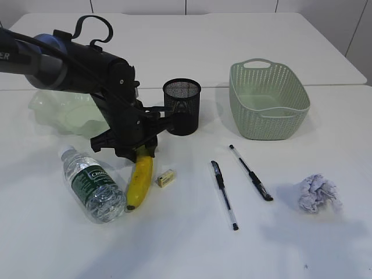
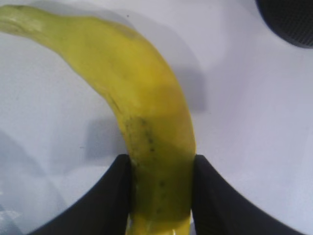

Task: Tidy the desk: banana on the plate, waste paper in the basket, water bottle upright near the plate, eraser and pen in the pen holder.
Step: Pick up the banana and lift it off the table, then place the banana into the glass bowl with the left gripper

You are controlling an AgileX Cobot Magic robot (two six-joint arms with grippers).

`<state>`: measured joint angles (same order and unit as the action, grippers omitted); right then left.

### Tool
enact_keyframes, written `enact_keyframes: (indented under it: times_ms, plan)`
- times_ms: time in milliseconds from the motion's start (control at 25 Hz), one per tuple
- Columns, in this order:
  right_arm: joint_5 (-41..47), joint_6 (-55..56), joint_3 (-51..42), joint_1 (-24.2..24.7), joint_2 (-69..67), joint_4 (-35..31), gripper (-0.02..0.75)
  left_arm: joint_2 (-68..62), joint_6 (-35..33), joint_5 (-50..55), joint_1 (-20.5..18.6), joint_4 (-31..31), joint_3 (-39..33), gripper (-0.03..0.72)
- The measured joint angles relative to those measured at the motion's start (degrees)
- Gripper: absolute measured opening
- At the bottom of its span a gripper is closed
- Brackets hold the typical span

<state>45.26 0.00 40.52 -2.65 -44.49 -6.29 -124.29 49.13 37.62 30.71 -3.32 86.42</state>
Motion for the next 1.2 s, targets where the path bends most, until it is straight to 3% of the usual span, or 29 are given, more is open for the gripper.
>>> enact_keyframes:
  times_ms: [800,960,1200]
  plan:
    - [0.0,0.0,0.0,0.0,0.0,0.1,0.492,7.6,0.3,-2.6,-0.6,0.5,1.9,0.25]
    - [0.0,0.0,0.0,0.0,0.0,0.1,0.492,7.6,1.3,-2.7,-3.1,0.6,7.0,0.25]
    - [-0.1,0.0,0.0,0.0,0.0,0.1,0.492,7.4,2.0,-1.2,-11.8,0.8,15.9,0.25]
